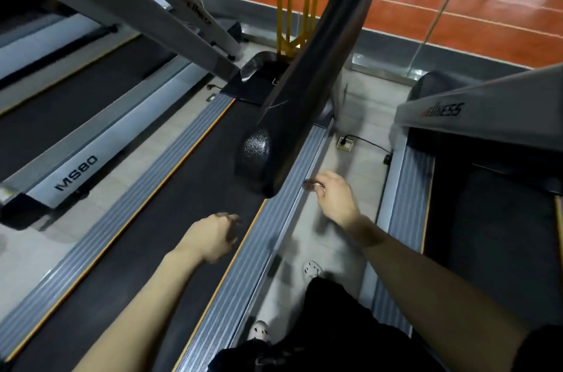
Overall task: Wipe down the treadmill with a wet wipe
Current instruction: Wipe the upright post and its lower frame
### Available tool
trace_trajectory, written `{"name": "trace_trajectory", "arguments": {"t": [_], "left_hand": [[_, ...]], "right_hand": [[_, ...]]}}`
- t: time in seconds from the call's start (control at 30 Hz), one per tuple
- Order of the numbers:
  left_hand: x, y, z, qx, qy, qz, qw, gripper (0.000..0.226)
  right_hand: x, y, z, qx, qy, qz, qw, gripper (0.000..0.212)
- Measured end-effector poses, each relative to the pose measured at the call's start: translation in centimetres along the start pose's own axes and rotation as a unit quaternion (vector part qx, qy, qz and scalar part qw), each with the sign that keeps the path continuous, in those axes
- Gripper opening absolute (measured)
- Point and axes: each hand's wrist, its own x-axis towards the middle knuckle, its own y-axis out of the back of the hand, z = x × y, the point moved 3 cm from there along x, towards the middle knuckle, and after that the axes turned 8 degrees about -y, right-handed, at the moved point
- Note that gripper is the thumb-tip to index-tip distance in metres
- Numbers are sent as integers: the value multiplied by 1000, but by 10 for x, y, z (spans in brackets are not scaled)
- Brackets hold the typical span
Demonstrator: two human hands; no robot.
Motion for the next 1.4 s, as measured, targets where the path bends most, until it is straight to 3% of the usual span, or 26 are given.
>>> {"name": "trace_trajectory", "arguments": {"t": [0.23,0.4,0.53,0.7,0.9,1.17,1.4], "left_hand": [[-7,-5,5,11,80,81,993,36],[-32,-43,-22,-24,195,154,968,25],[-55,-90,-35,-61,271,167,946,23],[-101,-156,-49,-91,327,191,921,23],[-136,-246,-71,-104,390,167,900,24],[-77,-355,-107,-106,435,189,874,38],[-6,-471,-136,-108,461,214,855,27]], "right_hand": [[13,-33,7,-81,74,-127,986,39],[40,-104,-13,-124,191,-201,953,24],[24,-127,-70,-66,332,-196,920,19],[-14,-166,-118,-128,371,-225,892,24],[-60,-244,-148,-116,425,-231,868,22],[-58,-358,-120,-150,521,-215,812,23],[-27,-475,-46,-139,547,-211,798,24]]}}
